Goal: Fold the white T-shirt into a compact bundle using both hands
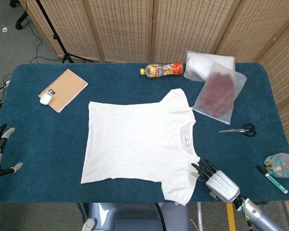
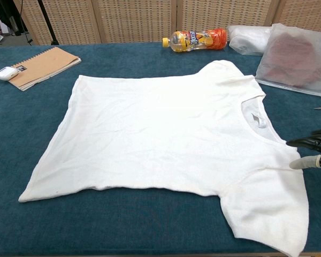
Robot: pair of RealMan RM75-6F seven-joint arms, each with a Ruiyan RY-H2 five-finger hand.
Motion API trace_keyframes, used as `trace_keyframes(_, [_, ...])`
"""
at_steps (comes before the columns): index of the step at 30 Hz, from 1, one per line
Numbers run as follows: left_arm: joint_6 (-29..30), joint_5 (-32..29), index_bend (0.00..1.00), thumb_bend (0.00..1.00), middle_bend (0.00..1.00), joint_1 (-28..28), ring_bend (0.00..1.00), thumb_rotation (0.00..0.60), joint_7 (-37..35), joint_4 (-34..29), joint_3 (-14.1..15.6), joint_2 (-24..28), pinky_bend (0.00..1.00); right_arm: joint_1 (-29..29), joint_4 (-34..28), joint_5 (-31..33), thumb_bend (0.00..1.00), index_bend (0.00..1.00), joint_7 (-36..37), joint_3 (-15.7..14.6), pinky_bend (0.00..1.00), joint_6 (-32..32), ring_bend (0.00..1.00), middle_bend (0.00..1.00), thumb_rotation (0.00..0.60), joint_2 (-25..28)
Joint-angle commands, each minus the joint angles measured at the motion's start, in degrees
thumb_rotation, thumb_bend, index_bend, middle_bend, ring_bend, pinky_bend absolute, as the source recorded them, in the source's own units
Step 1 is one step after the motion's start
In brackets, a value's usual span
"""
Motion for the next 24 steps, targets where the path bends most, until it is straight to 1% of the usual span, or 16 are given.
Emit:
trace_keyframes(1, [-0.06, -0.06, 0.00, 0.00, 0.00, 0.00, 0.00, 0.600, -0.04, -0.06, -0.01, 0.03, 0.00, 0.46, 0.70, 0.15, 0.00, 0.16, 0.79, -0.34, 0.00, 0.03, 0.00, 0.00, 0.600, -1.32])
trace_keyframes(7, [-0.38, -0.20, 0.00, 0.00, 0.00, -0.08, 0.00, 0.600, -0.03, -0.09, 0.05, -0.01, 0.00, 1.37, 0.40, 0.86, 0.00, 0.17, 1.65, -0.06, 0.00, 0.23, 0.00, 0.00, 0.600, -3.69])
trace_keyframes(20, [-0.76, -0.42, 0.00, 0.00, 0.00, -0.18, 0.00, 0.600, -0.43, -0.11, 0.02, 0.15, 0.00, 3.35, -2.02, 2.12, 0.00, 0.18, -0.71, 0.27, 0.00, -1.53, 0.00, 0.00, 0.600, -7.07])
trace_keyframes(22, [-0.77, -0.42, 0.00, 0.00, 0.00, -0.19, 0.00, 0.600, -0.48, -0.09, 0.02, 0.16, 0.00, 3.56, -2.14, 2.47, 0.02, 0.19, -0.63, 0.49, 0.00, -1.56, 0.00, 0.00, 0.600, -7.57])
trace_keyframes(24, [-0.77, -0.44, 0.00, 0.00, 0.00, -0.18, 0.00, 0.600, -0.61, -0.09, -0.01, 0.17, 0.00, 3.78, -2.24, 2.83, 0.08, 0.20, -0.38, 0.87, 0.00, -1.33, 0.00, 0.00, 0.600, -8.18])
